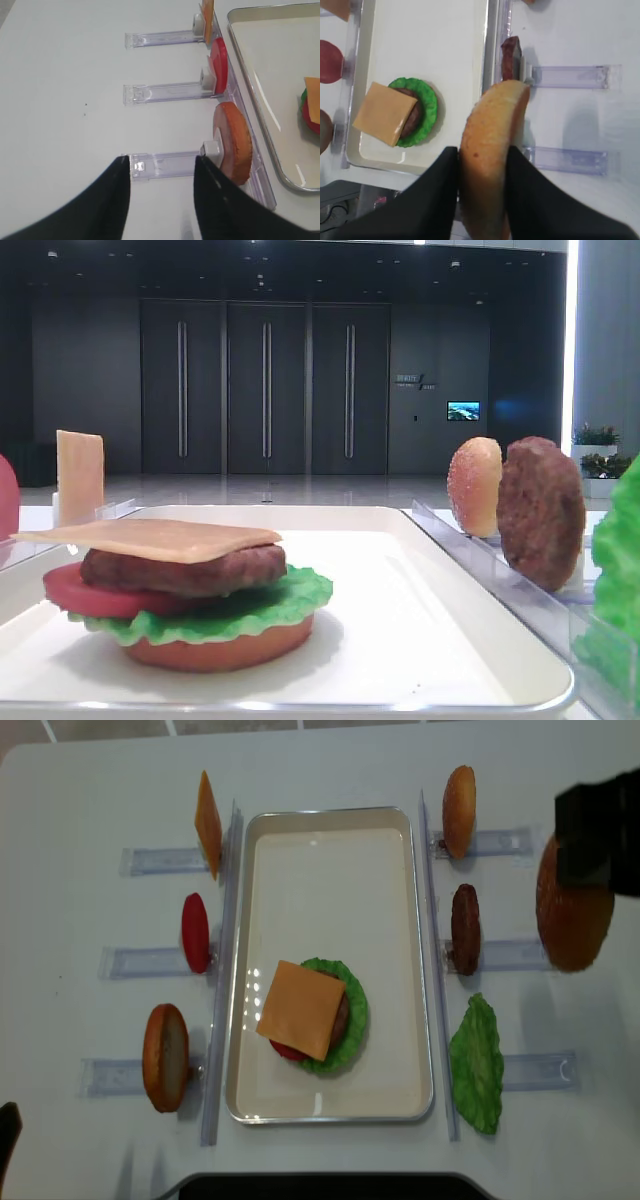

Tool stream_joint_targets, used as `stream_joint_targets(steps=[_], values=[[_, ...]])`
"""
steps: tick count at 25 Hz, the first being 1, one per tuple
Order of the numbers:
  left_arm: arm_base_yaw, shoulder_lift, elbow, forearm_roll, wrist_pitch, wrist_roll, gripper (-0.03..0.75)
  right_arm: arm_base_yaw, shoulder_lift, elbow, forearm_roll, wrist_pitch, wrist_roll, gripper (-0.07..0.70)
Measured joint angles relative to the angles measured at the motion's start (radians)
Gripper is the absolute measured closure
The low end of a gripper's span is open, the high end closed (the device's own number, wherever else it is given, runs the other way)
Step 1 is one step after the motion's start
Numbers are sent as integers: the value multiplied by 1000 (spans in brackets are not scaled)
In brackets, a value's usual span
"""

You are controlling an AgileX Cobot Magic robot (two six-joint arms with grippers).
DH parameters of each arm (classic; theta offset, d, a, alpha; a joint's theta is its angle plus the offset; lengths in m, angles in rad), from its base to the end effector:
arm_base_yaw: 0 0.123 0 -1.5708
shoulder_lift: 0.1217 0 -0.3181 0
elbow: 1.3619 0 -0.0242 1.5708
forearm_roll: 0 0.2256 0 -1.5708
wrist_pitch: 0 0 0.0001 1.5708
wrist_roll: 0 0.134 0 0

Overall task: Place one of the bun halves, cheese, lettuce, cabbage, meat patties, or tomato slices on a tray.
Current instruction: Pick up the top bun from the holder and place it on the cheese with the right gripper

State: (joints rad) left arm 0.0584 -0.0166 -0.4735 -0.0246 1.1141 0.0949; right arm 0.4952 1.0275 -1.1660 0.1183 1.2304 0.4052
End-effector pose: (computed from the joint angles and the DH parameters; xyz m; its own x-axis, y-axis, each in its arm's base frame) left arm -0.0252 -0.0044 0.2312 -0.5119 0.0541 -0.8573 0.0036 0.9981 0.0609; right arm 0.1301 0.0872 0.3750 -0.8953 0.0025 -0.4455 -0.1547 0.9360 0.3162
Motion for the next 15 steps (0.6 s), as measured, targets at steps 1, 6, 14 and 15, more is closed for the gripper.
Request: stream_joint_targets(steps=[1, 6, 14, 15], values=[[0, 0, 0, 0, 0, 0, 388, 19, -32, 25, 0, 0, 21, 426], [0, 0, 0, 0, 0, 0, 388, 102, -208, 108, 1, 1, 98, 426], [0, 0, 0, 0, 0, 0, 388, 151, -265, 247, 36, -16, 118, 426], [0, 0, 0, 0, 0, 0, 388, 152, -265, 268, 58, -46, 101, 426]])
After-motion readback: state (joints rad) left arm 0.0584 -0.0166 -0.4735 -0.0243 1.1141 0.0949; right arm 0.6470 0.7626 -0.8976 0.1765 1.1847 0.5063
